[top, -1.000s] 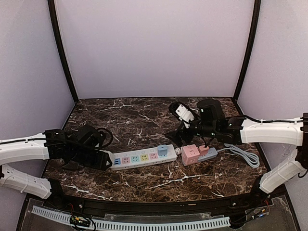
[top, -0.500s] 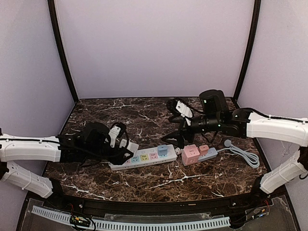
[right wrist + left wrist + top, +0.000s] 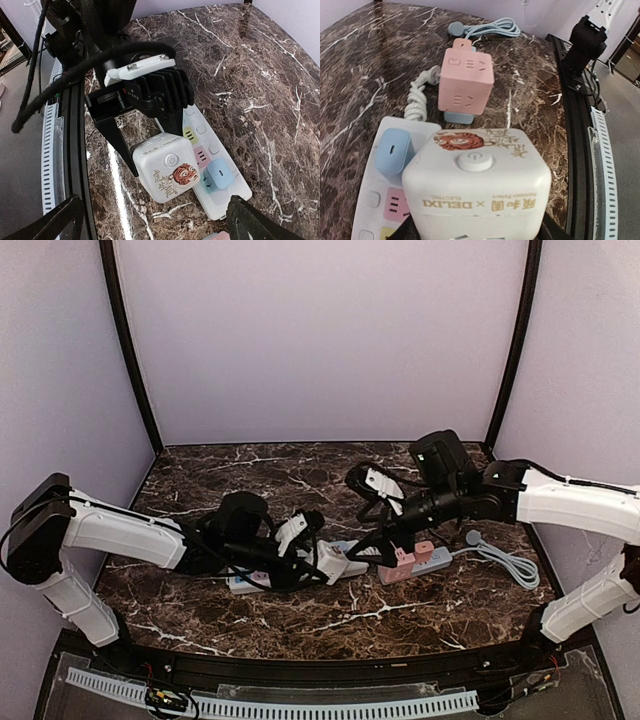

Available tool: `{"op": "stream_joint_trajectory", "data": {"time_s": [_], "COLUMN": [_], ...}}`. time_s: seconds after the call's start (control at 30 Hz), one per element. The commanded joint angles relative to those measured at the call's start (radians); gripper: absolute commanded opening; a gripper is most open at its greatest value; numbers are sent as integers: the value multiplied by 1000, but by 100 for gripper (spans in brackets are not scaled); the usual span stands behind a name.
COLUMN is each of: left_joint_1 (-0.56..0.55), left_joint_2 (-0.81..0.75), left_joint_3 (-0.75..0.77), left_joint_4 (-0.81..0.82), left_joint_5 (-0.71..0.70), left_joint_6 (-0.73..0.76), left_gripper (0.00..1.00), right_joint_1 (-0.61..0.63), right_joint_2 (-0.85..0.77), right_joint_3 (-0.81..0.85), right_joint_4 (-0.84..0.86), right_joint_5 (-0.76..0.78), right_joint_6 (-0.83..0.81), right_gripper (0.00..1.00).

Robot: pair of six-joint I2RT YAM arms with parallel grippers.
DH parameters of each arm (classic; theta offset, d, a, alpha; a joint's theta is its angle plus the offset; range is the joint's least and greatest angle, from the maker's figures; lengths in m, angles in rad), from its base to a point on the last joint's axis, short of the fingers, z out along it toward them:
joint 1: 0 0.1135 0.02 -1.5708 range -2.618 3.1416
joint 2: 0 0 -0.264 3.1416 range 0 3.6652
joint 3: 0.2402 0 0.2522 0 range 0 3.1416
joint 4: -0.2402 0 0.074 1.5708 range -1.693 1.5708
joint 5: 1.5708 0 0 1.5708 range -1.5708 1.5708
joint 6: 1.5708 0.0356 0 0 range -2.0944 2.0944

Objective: Insert the plug

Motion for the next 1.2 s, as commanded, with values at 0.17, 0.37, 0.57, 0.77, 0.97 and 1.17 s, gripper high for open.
{"op": "stream_joint_trajectory", "data": {"time_s": [0.17, 0.37, 0.57, 0.77, 0.97, 1.17], "left_joint_1": [31, 52, 65, 75, 76, 78], "left_joint_2": [41, 35, 28, 27, 20, 20], "left_joint_3": [54, 69, 81, 86, 89, 90], "left_joint_4": [92, 63, 24, 24, 13, 15], "left_joint_5": [349, 435, 475, 498, 495, 490], "left_joint_6": [152, 195, 233, 243, 254, 255], "left_gripper": [23, 23, 23, 23, 23, 23], "right_joint_1": [29, 53, 67, 80, 82, 85], "right_joint_2": [25, 106, 153, 194, 227, 242], "right_joint_3": [87, 143, 175, 201, 222, 231], "right_joint_4": [-155, -221, -230, -235, -237, -235], "right_joint_5": [9, -22, -36, -82, -81, -88], "right_joint_6": [-17, -57, -70, -88, -88, -82], "right_gripper": [99, 99, 98, 93, 94, 91]}}
